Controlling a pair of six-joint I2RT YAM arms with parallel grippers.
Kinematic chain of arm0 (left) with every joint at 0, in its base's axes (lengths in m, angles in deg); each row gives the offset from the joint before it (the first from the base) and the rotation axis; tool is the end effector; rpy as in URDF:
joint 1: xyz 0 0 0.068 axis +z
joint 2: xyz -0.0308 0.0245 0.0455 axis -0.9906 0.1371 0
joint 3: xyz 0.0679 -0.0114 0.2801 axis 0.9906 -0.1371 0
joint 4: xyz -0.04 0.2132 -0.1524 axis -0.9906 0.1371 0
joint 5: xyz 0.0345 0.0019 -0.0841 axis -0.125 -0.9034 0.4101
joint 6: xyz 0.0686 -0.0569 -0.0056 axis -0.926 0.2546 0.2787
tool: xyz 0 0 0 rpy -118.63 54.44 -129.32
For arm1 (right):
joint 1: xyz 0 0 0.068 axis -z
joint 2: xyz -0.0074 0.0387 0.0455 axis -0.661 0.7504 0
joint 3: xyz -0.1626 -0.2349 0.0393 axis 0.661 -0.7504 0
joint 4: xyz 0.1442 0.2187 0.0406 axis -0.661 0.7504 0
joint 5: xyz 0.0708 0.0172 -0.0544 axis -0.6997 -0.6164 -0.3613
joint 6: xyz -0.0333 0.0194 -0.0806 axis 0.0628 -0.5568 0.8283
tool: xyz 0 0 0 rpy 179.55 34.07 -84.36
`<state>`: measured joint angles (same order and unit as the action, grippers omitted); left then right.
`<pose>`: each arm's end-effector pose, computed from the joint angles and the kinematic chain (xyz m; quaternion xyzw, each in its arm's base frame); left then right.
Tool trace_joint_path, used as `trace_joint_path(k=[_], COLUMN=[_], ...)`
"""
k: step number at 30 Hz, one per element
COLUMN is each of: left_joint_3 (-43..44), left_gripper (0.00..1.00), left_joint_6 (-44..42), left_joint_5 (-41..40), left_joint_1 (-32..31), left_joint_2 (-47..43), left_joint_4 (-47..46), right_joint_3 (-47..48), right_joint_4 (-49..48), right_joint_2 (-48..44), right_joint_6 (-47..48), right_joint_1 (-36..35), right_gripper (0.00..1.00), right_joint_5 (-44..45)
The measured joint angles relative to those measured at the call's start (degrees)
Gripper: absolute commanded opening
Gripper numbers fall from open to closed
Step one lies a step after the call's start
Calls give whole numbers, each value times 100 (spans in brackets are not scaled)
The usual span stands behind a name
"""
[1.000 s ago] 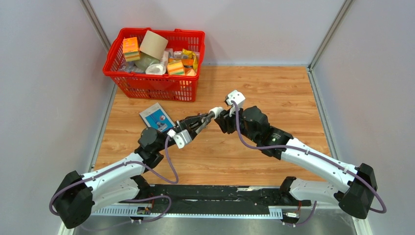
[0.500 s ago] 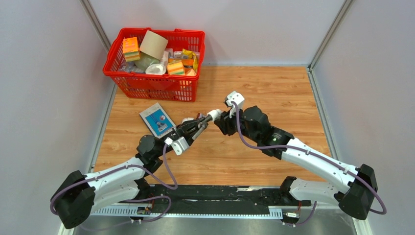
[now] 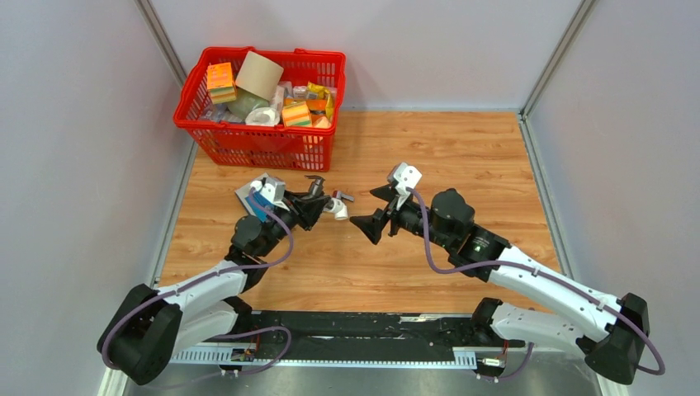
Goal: Install the water faucets
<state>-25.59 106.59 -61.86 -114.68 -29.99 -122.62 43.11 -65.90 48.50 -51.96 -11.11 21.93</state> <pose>0.1976 -0.1431 0.2527 0.1198 0.6137 -0.4150 0.6610 0.1602 0.2211 0.3418 -0.3457 0.6727 0.3346 0.5622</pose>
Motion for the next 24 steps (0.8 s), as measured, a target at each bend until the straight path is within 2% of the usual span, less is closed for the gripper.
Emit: trace_joint_path(k=[3, 9, 11, 18, 24], left_joint_3=[9, 50, 50, 280, 656], left_gripper=[0, 0, 0, 0, 0], left_joint_6=[643, 1121, 1316, 2321, 3268], left_joint_5=[125, 271, 435, 933, 896], left_joint_1=[243, 452, 501, 597, 608], left_joint_2=[-208, -734, -776, -833, -1091], left_joint_4=[544, 1344, 1445, 1958, 2555], right_joint_3=[-256, -522, -654, -1659, -2044], right_joint_4=[-216, -380, -514, -1532, -2354], right_joint_2=[-332, -363, -304, -295, -330], right_joint_6=[326, 675, 772, 1351, 2024], right_joint_1=[0, 2, 2, -11, -262], right_gripper=[90, 91, 100, 100, 100], right_joint_5=[-24, -20, -83, -623, -684])
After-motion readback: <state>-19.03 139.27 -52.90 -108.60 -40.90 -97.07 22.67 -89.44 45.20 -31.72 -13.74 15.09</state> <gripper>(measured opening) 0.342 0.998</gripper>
